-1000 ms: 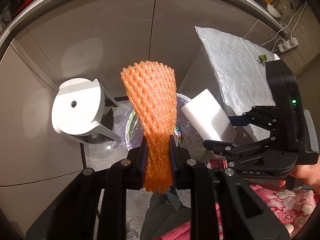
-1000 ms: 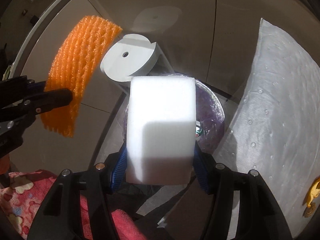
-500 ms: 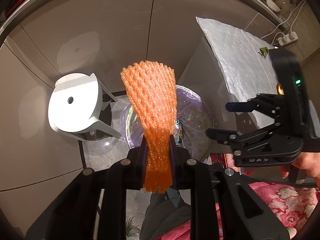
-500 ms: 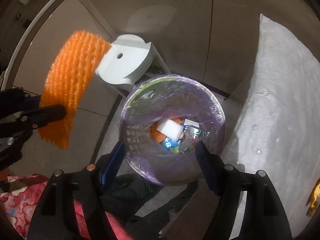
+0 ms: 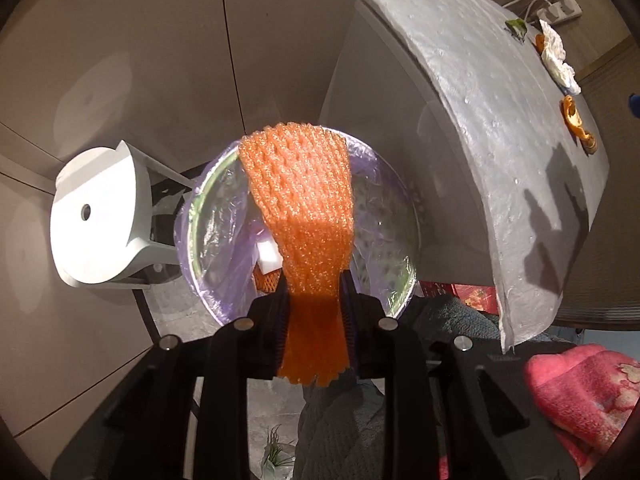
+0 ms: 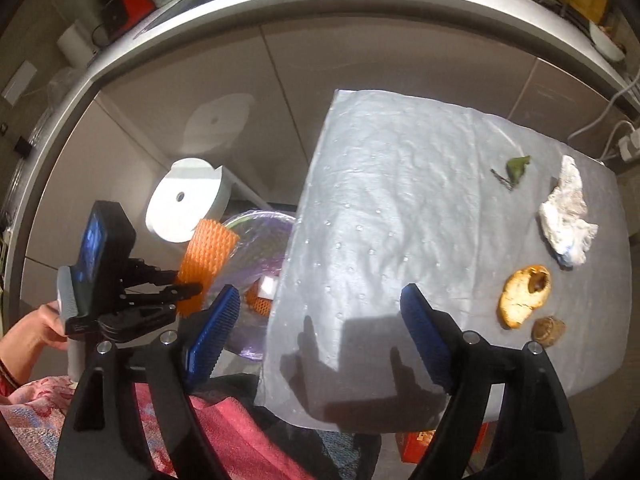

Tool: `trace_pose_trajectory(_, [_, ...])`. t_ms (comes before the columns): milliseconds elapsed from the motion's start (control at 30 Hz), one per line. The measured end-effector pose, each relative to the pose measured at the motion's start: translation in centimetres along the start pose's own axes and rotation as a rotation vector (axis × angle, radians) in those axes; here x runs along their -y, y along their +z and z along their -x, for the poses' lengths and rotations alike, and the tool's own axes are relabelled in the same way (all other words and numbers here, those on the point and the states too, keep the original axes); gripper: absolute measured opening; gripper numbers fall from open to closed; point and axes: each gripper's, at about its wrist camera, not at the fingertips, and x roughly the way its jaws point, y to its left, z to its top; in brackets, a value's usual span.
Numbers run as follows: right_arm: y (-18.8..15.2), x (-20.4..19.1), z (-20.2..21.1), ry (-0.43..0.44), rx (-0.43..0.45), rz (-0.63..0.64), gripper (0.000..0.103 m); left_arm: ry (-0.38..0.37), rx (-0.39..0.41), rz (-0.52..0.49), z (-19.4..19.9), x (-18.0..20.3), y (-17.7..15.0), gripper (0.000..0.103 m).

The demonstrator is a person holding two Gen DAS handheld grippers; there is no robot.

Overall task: Collect trash
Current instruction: 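Lower the orange net into the bin and open the left gripper, then grasp the crumpled white tissue with the right gripper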

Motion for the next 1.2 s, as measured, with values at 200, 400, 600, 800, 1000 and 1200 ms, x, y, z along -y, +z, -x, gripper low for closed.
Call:
trace_pose_trajectory(200, [-1.2, 2.9, 1.5, -0.045, 0.003, -0.076, 0.083, 0.019, -0.062, -0.012, -3.3, 0.5, 0.3, 0.053])
trace_pose_trajectory(400, [-2.5, 5.2, 2.2, -0.061, 0.001, -0.132, 0.083, 0.022, -0.027, -0.03, -2.0, 1.7, 0.8, 0.067])
trace_pose_trajectory(600, [-2.5, 7.8, 3.2, -0.066, 0.027, -0.193, 0.083, 0.045, 0.028, -0.055, 0.9, 2.9, 1.7, 0.073])
trace_pose_trajectory(800, [-2.8, 11.9, 4.3, -0.109, 0.065, -0.255, 0.083, 0.047, 0.131, -0.074, 6.1, 5.3, 3.4, 0.074])
trace_pose_trajectory(1000, [-3.7, 17.0, 2.5, -0.136, 0.049, -0.312, 0.083, 0.004, 0.23, -0.089, 9.8, 9.8, 6.2, 0.079])
trace_pose_trajectory(1200, [-4.4, 21.3, 1.6, -0.133, 0.044, -0.342, 0.083, -0.006, 0.257, -0.175, 10.3, 16.1, 9.4, 0.079])
